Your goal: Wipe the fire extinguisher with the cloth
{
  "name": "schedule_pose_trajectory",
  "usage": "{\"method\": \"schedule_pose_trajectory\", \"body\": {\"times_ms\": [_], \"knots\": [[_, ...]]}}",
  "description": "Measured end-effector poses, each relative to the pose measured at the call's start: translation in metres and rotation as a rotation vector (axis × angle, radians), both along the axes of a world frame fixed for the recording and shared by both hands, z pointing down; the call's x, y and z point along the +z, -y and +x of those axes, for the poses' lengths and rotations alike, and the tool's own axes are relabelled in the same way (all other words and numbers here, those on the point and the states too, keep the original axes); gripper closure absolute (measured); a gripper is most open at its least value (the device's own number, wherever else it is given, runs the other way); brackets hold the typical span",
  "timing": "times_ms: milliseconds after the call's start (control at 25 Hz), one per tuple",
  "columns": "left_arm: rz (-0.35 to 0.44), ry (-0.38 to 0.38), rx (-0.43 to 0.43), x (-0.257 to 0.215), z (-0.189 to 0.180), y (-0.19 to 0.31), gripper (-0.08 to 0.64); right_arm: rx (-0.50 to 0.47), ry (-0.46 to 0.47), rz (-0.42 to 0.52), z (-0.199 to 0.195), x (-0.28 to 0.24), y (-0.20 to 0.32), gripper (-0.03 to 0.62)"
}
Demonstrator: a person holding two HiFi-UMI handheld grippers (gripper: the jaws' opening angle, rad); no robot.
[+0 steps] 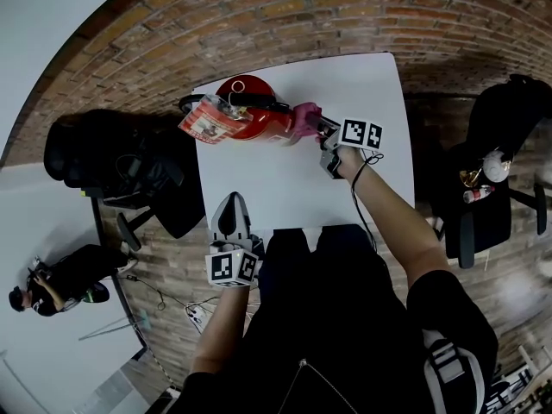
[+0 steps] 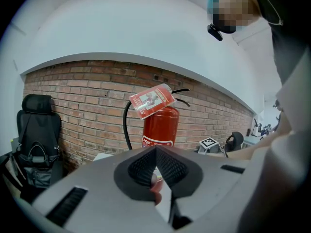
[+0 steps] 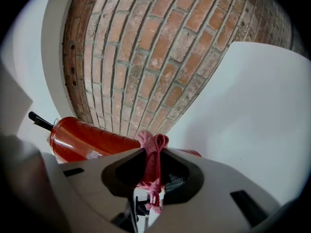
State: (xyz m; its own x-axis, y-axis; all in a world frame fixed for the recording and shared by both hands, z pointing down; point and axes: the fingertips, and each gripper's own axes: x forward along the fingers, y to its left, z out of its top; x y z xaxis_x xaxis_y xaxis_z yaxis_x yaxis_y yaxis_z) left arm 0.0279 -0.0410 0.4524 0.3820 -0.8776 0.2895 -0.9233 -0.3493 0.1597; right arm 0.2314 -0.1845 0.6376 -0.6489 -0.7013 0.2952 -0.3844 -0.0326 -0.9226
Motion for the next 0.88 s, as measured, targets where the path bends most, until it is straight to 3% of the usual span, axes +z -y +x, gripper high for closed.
{"method": "schedule_pose_trajectory", "body": {"times_ms": [880], "knots": [[-0.047, 0.033, 0.007, 0.014, 0.004, -0.005, 0.534, 0.014, -0.045, -0.09, 0.0, 0.079, -0.005, 0.489]]}}
